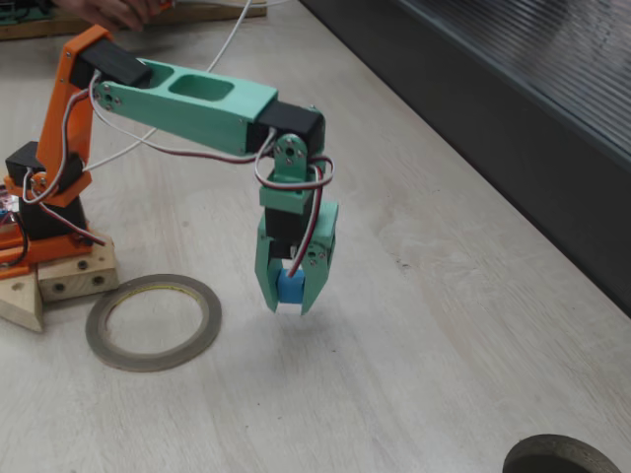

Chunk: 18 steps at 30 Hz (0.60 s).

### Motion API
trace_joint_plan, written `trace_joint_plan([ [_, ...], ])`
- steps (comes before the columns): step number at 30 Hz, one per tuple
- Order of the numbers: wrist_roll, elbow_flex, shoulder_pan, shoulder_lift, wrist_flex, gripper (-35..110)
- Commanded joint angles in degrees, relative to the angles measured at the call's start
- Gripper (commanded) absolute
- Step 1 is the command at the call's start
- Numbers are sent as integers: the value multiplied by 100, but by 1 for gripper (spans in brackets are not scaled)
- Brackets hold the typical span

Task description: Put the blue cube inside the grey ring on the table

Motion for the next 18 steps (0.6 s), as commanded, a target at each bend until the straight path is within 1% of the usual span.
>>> trace_joint_plan([
  [1, 44, -53, 88, 606, 70, 5],
  [18, 79, 26, 79, 765, 79, 5],
])
